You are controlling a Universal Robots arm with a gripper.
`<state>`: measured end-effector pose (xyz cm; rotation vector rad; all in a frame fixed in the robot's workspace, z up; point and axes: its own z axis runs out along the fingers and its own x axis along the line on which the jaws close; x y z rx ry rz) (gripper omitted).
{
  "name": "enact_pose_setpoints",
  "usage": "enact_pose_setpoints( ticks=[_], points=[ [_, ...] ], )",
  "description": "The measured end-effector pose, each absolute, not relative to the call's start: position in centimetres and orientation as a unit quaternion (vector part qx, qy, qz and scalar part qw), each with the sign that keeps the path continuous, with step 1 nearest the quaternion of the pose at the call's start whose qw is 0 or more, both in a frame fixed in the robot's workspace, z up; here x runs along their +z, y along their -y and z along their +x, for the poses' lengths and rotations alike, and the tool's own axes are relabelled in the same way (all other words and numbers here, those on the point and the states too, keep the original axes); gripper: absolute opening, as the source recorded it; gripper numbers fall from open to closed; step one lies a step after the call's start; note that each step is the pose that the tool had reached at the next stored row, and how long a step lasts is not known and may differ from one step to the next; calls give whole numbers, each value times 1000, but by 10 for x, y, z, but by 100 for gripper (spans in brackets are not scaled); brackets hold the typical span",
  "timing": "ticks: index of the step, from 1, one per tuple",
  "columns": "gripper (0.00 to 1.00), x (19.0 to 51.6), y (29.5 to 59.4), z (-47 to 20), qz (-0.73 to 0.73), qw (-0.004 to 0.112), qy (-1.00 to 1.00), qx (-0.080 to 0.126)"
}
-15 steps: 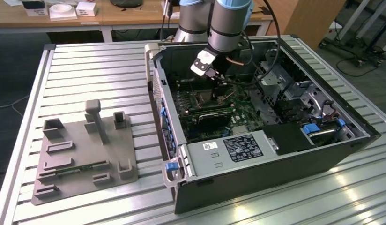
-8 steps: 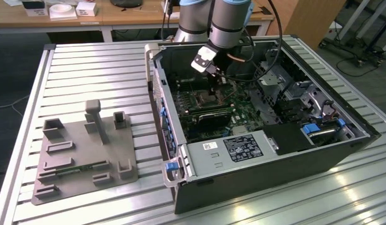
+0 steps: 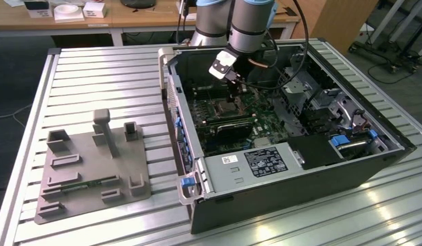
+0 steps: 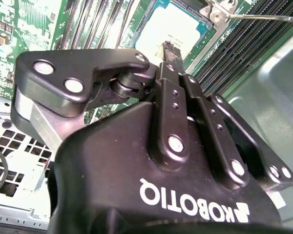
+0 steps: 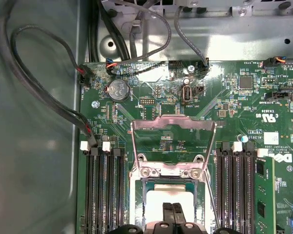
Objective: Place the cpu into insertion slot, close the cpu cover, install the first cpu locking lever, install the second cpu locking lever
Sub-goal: 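Place the cpu into insertion slot, then close the cpu cover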
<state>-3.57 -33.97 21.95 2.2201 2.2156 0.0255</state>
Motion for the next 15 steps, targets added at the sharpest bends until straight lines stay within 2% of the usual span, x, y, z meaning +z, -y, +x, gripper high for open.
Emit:
enact_pose_setpoints(
  ticks=[2, 4, 15],
  points=[
    [10, 220, 340, -36, 708, 2, -706, 8],
    [10, 220, 340, -35, 708, -2, -706, 3],
    [10, 220, 340, -35, 708, -3, -706, 3]
  ],
)
